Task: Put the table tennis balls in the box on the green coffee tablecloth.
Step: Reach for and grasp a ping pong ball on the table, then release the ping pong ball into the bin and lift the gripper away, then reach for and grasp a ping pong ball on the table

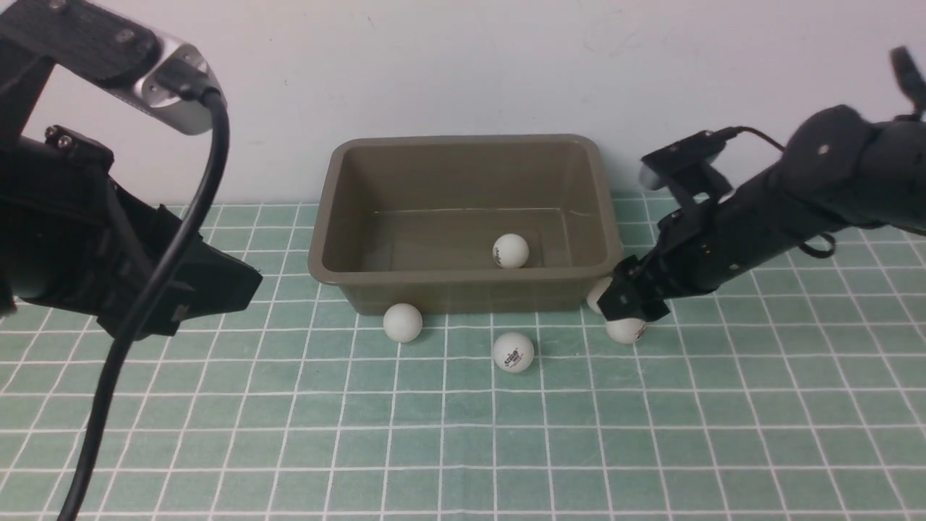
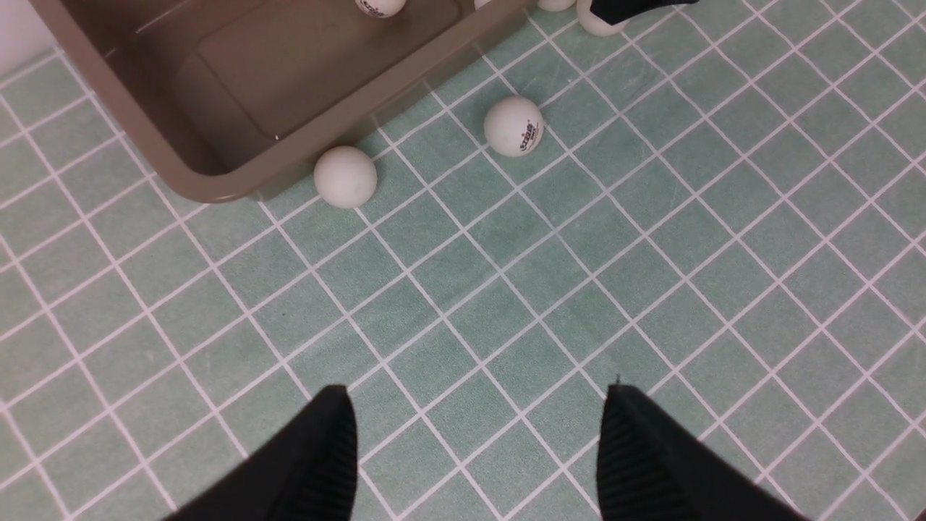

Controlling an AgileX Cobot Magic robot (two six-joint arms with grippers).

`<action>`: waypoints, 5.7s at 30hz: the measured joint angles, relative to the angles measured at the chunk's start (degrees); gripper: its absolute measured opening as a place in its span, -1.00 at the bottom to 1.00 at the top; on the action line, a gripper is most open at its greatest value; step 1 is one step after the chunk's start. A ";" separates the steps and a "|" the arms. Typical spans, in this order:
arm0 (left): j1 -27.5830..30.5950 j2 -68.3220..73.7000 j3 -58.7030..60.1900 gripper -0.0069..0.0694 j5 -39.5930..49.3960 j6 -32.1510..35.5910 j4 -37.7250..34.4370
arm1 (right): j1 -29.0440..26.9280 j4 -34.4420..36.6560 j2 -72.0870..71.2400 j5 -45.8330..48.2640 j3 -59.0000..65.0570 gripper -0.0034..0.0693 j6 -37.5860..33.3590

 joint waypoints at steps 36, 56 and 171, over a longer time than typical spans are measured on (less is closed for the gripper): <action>0.00 0.34 0.00 0.24 -3.00 1.66 0.00 | -1.05 15.46 -0.74 10.45 -18.12 0.09 -1.19; 0.00 0.34 0.00 0.24 -2.99 1.87 0.00 | -1.37 9.38 0.82 9.28 -22.72 0.74 -6.81; 0.00 4.37 0.00 0.24 -7.19 2.50 1.51 | 18.67 17.73 -1.52 -27.09 13.41 0.51 1.73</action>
